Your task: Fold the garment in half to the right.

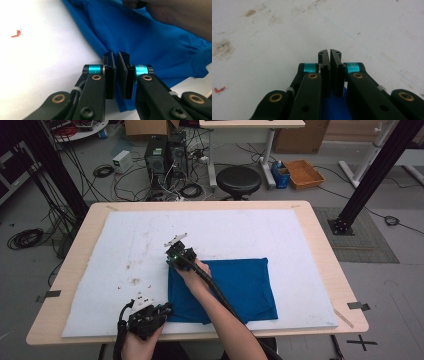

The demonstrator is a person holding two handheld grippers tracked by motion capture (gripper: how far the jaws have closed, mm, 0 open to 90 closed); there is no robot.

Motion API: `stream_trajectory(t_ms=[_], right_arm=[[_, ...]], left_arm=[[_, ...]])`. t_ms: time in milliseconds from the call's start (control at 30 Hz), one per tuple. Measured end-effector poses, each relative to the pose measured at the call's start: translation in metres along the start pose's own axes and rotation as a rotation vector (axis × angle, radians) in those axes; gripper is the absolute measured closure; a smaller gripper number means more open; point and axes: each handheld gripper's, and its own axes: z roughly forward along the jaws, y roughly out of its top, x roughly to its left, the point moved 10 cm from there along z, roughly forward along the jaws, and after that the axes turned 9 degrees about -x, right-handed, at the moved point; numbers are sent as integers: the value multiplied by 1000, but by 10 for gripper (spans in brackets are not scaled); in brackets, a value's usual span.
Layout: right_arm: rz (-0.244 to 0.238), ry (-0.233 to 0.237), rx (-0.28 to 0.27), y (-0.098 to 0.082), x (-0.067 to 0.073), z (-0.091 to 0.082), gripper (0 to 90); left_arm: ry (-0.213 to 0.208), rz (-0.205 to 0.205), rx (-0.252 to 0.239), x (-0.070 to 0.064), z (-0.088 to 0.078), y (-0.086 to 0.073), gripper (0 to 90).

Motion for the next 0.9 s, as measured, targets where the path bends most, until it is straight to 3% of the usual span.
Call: stream_trajectory(t_ms=[67,233,400,467,500,667,900], right_arm=[[2,8,-13,4,-1,-5,877],[10,54,-47,15,-4,-23,876],[30,98,-90,26,-17,-52,876],[35,116,-101,27,-25,-65,876],[41,123,-109,28,-29,-72,876],[61,123,-136,25,-55,-106,876],[86,102,-153,11,-93,-147,876]], left_arm=[[-10,-8,1,-2,-1,2,851],[-50,-6,-50,-14,-7,18,855],[-135,18,-71,-39,-8,36,855],[-159,24,-67,-45,-6,39,855],[-184,43,-67,-58,-3,45,855],[-250,84,-65,-89,12,58,854],[-310,129,-43,-125,38,62,854]])
